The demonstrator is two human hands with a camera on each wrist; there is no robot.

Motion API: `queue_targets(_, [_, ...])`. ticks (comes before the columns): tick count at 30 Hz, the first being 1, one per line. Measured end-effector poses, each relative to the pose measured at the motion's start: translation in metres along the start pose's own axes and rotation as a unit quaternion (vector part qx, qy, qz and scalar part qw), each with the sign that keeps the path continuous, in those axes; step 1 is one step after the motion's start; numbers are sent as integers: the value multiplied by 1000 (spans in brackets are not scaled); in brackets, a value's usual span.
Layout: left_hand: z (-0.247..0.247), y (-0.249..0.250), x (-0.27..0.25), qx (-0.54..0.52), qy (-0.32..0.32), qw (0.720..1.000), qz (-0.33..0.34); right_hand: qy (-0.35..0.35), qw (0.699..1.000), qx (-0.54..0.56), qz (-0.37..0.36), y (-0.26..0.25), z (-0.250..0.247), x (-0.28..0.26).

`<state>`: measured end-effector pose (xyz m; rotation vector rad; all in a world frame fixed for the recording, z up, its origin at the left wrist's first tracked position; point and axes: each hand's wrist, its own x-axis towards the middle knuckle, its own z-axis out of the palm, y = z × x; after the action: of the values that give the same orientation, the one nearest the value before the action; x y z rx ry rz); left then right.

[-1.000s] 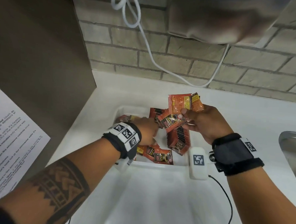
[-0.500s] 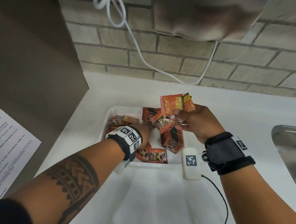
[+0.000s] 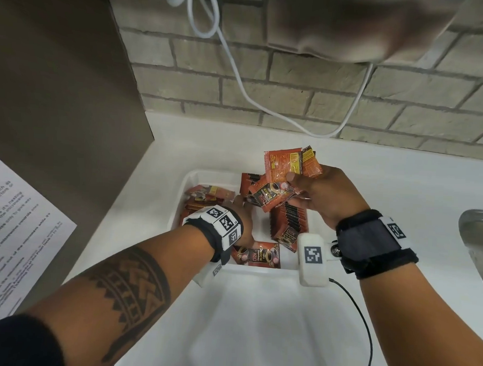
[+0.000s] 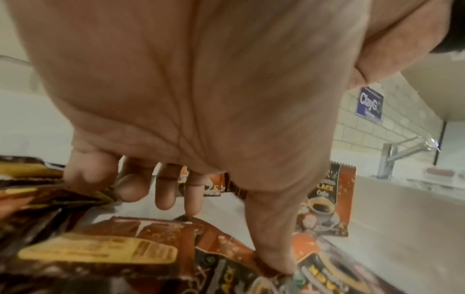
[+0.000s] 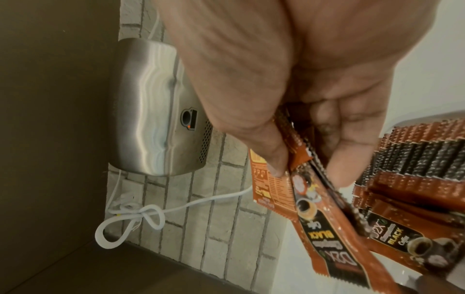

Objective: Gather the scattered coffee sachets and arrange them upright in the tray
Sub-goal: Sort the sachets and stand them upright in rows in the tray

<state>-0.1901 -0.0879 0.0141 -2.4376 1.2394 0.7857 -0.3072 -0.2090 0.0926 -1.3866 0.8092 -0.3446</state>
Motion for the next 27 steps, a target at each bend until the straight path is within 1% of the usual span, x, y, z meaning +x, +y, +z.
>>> queue_targets(4, [0, 0, -1, 13, -11, 1000, -17, 0, 1000, -8, -5, -2, 1, 0])
queue_targets(10, [-7, -3, -8, 71, -4, 997, 18, -2, 1000, -14, -6, -3, -1, -1])
queue_targets(13, [-12, -2, -14, 104, -22, 994, 17, -6, 1000, -17, -7, -4, -2, -1])
queue_targets(16, [-19, 1, -22, 107, -53, 993, 3, -9, 1000, -21, -9, -3, -2, -2])
queue_targets(19, [-25, 0, -28, 71, -62, 995, 14, -7, 999, -32, -9, -1, -2, -2])
queue_targets(22, [-39, -8, -41, 34, -58, 996, 65, -17, 999, -49, -4, 2, -2, -2])
queue_targets(24, [-52, -20, -48, -14, -57, 996, 74, -37, 997, -61, 14, 3, -1, -3])
queue_targets(25, [-57, -29, -52, -61, -51, 995, 63, -53, 996, -63, 26, 3, -1, -3])
queue_targets(26, [-62, -39, -54, -138, -37, 989, 47, -73, 995, -63, 36, 3, 0, -4])
queue_targets(27, [-65, -48, -58, -277, -22, 960, 28, -93, 993, -60, 44, 4, 2, -4])
